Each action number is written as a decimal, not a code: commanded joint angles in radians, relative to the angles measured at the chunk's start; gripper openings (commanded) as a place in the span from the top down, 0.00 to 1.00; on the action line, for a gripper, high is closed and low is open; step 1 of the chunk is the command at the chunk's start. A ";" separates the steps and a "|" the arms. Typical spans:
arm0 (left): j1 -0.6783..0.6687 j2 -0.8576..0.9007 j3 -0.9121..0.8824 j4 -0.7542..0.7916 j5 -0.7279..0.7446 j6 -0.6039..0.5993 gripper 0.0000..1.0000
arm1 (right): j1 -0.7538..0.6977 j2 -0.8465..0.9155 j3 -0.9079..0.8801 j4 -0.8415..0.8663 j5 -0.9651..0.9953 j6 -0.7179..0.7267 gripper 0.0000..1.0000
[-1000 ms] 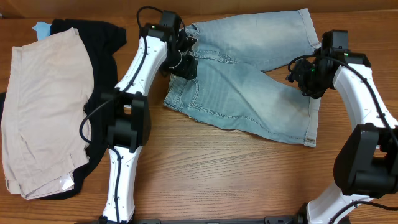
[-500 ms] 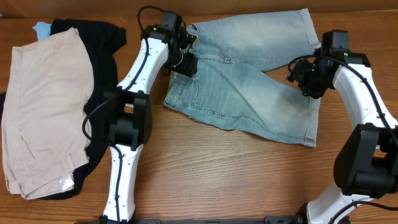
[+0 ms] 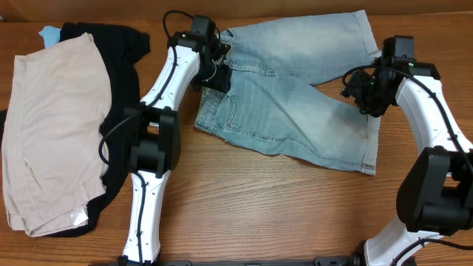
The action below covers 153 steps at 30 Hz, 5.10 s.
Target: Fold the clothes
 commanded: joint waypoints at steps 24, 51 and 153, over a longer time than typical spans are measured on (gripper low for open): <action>0.054 -0.011 0.048 -0.105 -0.047 -0.100 0.96 | -0.002 -0.017 0.015 0.006 0.010 -0.025 0.35; 0.212 -0.066 0.509 -0.658 -0.080 -0.214 0.00 | -0.002 -0.185 0.015 -0.150 -0.062 -0.012 0.34; 0.089 -0.795 -0.562 -0.431 -0.525 -0.795 0.96 | 0.051 -0.429 -0.129 -0.399 0.332 0.302 0.96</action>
